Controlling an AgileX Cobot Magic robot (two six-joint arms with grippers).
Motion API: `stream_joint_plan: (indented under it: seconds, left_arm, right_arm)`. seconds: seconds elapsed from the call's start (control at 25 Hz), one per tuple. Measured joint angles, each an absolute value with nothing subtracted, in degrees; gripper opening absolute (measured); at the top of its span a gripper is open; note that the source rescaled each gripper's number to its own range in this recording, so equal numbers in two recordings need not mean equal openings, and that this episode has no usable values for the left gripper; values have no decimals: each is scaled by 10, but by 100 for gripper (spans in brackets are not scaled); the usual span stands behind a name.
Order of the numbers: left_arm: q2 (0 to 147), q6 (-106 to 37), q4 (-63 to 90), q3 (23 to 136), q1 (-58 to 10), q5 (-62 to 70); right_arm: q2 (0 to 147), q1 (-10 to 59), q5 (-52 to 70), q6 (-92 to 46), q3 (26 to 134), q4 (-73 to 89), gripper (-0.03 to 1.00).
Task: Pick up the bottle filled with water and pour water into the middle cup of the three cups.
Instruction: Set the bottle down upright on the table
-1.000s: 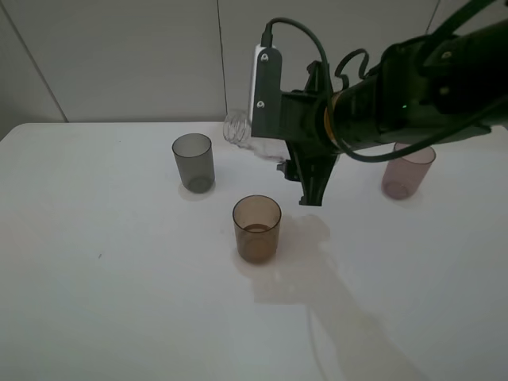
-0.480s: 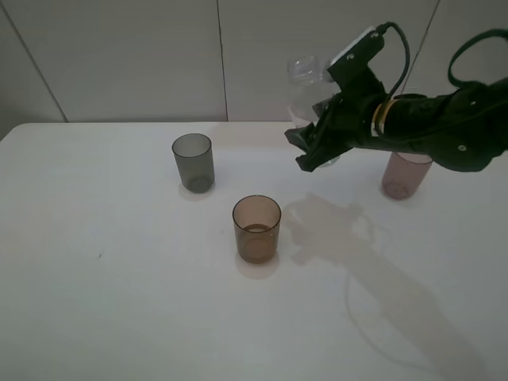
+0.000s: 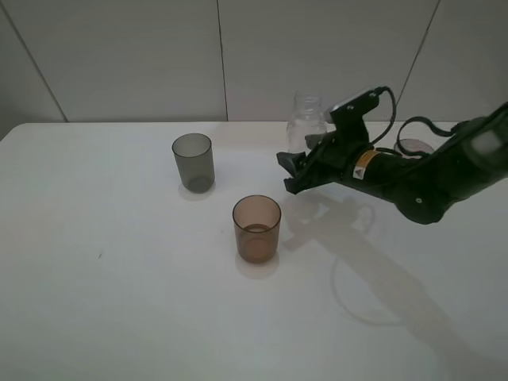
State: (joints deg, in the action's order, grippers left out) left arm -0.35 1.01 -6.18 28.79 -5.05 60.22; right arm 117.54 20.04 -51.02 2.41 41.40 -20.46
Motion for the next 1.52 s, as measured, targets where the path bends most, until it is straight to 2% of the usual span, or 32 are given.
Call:
stream_joint_plan:
  seconds: [0.24,0.88,0.92,0.96,1.08,1.16,1.2,1.28,1.52]
  left_arm:
    - [-3,10,-62,288,-50,602]
    - [-3,10,-62,288,-50,602]
    - [-3,10,-62,288,-50,602]
    - [-3,10,-62,288,-50,602]
    - [-3,10,-62,288,-50,602]
    - [-3,10,-62,288,-50,602]
    - [-3,10,-62,288,-50,602]
    - [-3,10,-62,288,-50,602]
    - [-3,10,-62,288,-50,602]
  right_arm:
    - [1220,200,-549,22,415,-205,1]
    - [1228,200,-533,22,415,-204,3]
    - [1228,200,-533,22,415,-204,8]
    - [1228,200,-535,22,415,-204,18]
    - [1228,200,-541,22,415,-204,64]
    - [1227,200,-542,22,415,-204,84]
    - [1225,200,-542,22,415,-204,90]
    - [1215,200,-542,22,415,-204,96]
    - [1139,200,-546,22,414,-196,99]
